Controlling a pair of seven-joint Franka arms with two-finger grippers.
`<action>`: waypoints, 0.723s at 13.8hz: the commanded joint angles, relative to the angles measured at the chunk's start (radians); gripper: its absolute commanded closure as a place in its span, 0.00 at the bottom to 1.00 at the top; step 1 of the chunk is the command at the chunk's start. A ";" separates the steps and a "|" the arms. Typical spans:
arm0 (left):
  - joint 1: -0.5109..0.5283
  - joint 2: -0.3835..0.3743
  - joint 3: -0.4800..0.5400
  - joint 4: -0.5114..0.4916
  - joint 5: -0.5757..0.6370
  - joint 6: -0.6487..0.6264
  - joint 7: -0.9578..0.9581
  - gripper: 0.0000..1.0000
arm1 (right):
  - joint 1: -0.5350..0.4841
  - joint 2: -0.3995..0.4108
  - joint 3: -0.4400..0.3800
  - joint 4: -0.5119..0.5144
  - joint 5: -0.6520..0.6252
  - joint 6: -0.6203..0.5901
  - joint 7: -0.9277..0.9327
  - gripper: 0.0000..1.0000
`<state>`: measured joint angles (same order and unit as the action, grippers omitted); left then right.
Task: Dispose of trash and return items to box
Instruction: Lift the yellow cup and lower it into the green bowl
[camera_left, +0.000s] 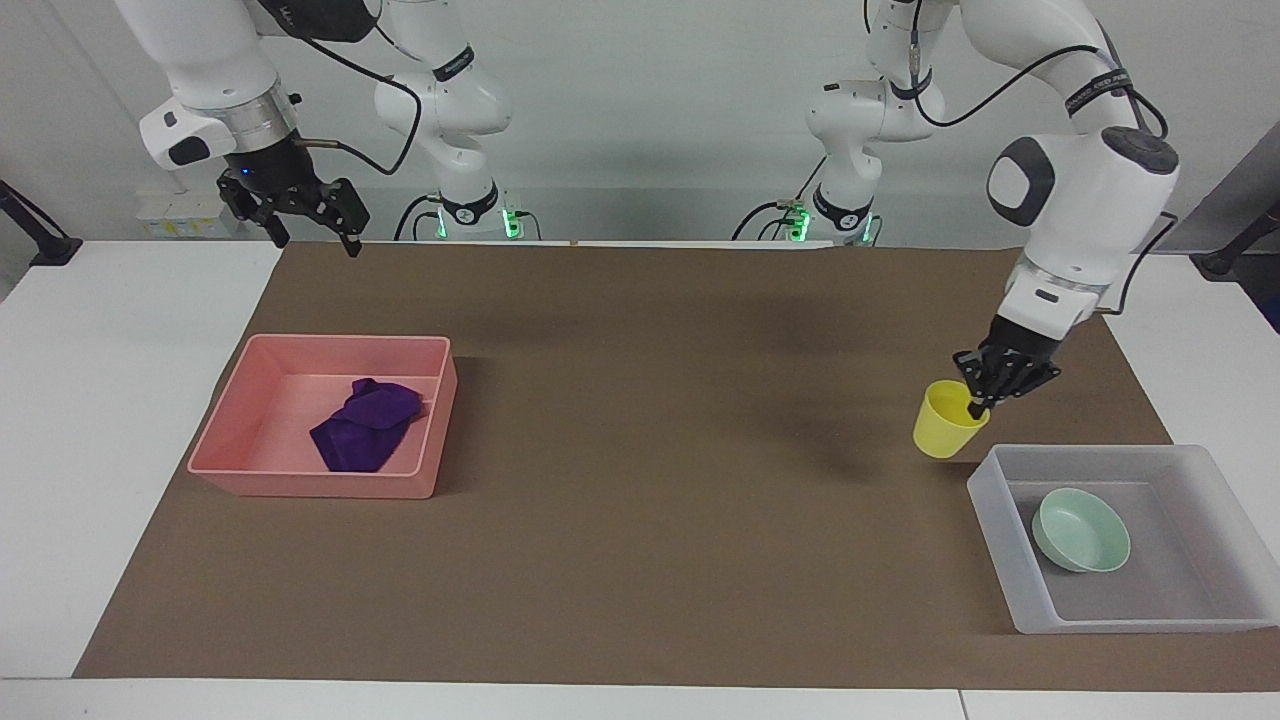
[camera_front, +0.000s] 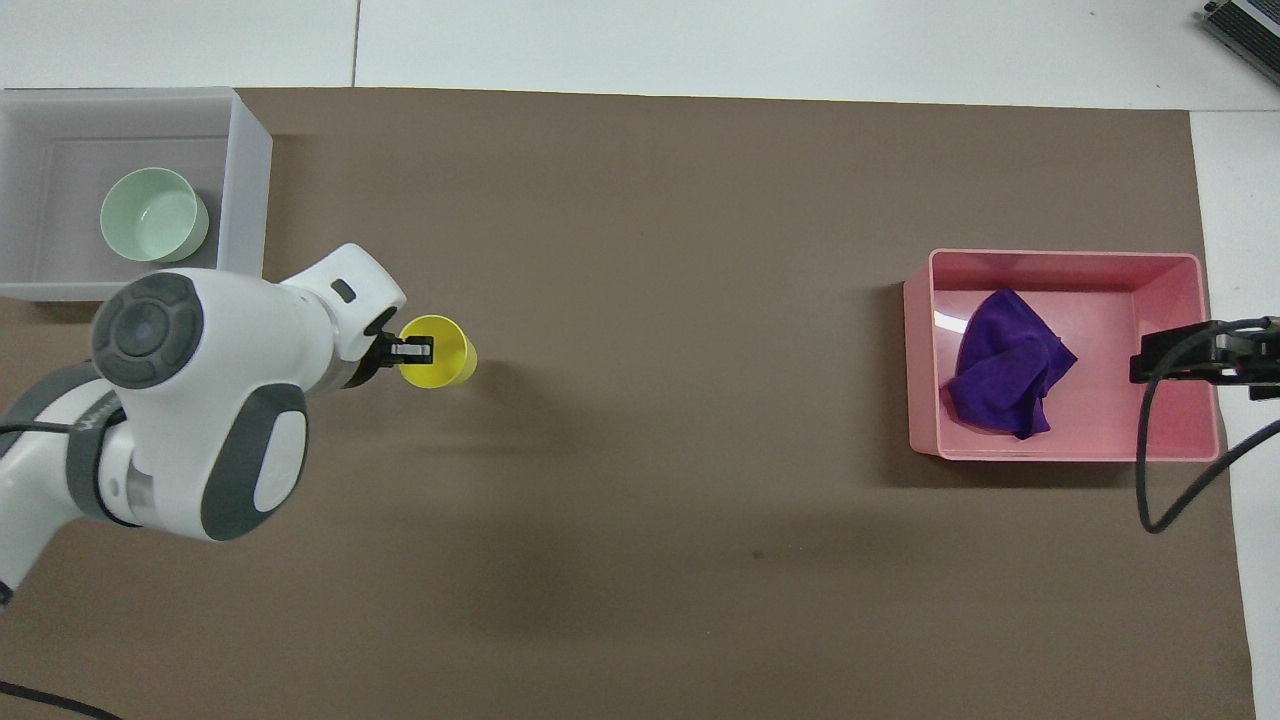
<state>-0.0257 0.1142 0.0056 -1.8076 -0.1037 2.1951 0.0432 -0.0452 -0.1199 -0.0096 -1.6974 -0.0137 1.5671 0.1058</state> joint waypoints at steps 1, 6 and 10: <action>0.076 0.125 -0.012 0.201 0.015 -0.104 0.021 1.00 | -0.004 -0.015 0.007 -0.015 -0.014 -0.002 0.005 0.00; 0.165 0.264 -0.013 0.367 0.013 -0.158 0.044 1.00 | -0.004 -0.017 0.007 -0.018 -0.012 -0.001 0.005 0.00; 0.204 0.343 -0.016 0.429 0.012 -0.164 0.050 1.00 | -0.004 -0.017 0.007 -0.018 -0.012 -0.001 0.006 0.00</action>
<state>0.1563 0.4034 0.0020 -1.4425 -0.1037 2.0627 0.0815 -0.0452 -0.1199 -0.0096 -1.6977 -0.0137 1.5671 0.1058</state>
